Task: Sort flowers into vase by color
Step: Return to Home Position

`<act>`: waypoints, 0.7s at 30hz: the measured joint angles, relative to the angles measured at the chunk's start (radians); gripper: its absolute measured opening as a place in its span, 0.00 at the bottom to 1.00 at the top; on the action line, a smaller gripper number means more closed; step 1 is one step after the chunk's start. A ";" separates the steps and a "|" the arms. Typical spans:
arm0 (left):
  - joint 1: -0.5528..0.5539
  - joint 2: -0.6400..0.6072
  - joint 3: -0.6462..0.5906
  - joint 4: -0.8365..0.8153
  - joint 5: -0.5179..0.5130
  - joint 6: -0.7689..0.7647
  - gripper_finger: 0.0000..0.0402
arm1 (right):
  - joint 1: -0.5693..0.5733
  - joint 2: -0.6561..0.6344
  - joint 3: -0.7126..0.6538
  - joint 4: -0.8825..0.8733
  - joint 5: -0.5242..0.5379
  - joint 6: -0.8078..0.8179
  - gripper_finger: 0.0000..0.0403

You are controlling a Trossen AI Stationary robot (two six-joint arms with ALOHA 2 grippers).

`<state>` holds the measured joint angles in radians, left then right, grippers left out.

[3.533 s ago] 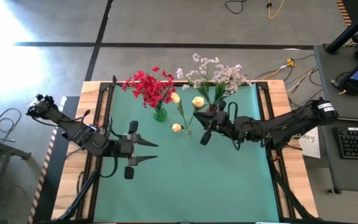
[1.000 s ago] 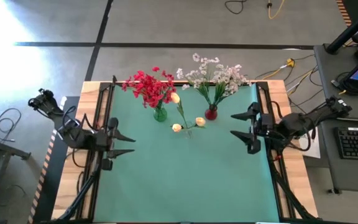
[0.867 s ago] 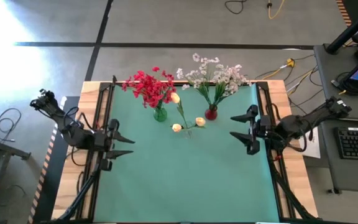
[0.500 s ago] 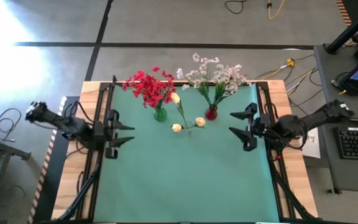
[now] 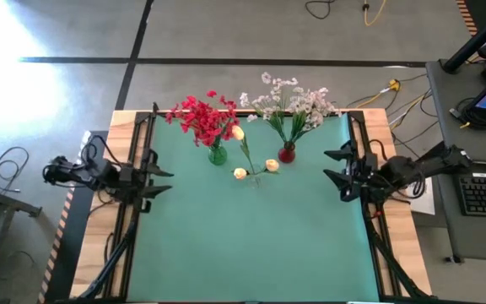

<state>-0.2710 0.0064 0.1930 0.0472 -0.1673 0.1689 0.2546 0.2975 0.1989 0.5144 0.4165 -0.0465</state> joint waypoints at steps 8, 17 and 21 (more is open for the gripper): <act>0.001 0.010 -0.115 0.047 -0.069 -0.021 0.35 | 0.000 -0.108 -0.139 -0.001 0.002 0.011 0.71; 0.003 0.038 -0.181 0.079 -0.203 -0.048 0.35 | 0.000 -0.137 -0.187 -0.119 -0.005 -0.006 0.71; 0.003 0.045 -0.173 0.091 -0.258 -0.066 0.35 | 0.000 -0.137 -0.187 -0.117 0.002 0.029 0.71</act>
<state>-0.2679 0.0517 0.0199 0.1383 -0.4251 0.1029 0.2546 0.1602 0.0120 0.3977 0.4187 -0.0180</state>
